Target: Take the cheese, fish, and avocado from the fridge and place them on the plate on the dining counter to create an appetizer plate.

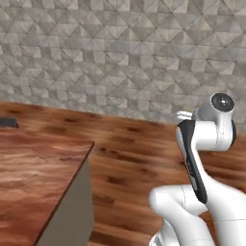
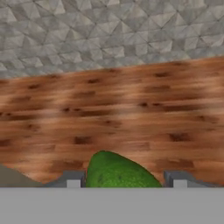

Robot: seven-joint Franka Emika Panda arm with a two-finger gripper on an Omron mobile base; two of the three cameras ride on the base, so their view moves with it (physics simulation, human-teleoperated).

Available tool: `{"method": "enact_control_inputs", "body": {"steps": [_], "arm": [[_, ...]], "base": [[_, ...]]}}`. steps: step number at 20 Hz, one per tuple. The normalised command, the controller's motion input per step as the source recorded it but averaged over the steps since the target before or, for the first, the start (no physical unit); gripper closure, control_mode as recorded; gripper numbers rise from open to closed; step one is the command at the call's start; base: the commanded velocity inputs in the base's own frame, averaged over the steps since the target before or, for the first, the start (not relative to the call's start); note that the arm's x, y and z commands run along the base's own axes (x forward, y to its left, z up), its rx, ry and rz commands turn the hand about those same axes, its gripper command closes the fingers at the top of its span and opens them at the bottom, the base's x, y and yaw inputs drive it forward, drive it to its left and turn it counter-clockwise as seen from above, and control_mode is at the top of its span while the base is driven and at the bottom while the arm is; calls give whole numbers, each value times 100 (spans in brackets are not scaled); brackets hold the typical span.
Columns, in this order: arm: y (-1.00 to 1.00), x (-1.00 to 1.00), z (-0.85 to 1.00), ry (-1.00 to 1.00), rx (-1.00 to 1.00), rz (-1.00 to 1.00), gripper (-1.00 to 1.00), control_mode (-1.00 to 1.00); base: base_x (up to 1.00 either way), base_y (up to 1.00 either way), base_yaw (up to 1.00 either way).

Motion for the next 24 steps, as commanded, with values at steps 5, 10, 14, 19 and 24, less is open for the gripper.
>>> {"method": "enact_control_inputs", "body": {"steps": [5,10,14,19,24], "arm": [[0,0,0,0,0,0,100,100],[0,0,0,0,0,0,100,100],[0,0,0,0,0,0,100,100],[0,0,0,0,0,0,100,100],[0,0,0,0,0,0,100,100]], "base": [[100,-52,47],[100,-54,47],[100,-54,48],[100,-53,49],[100,-42,54]]}}
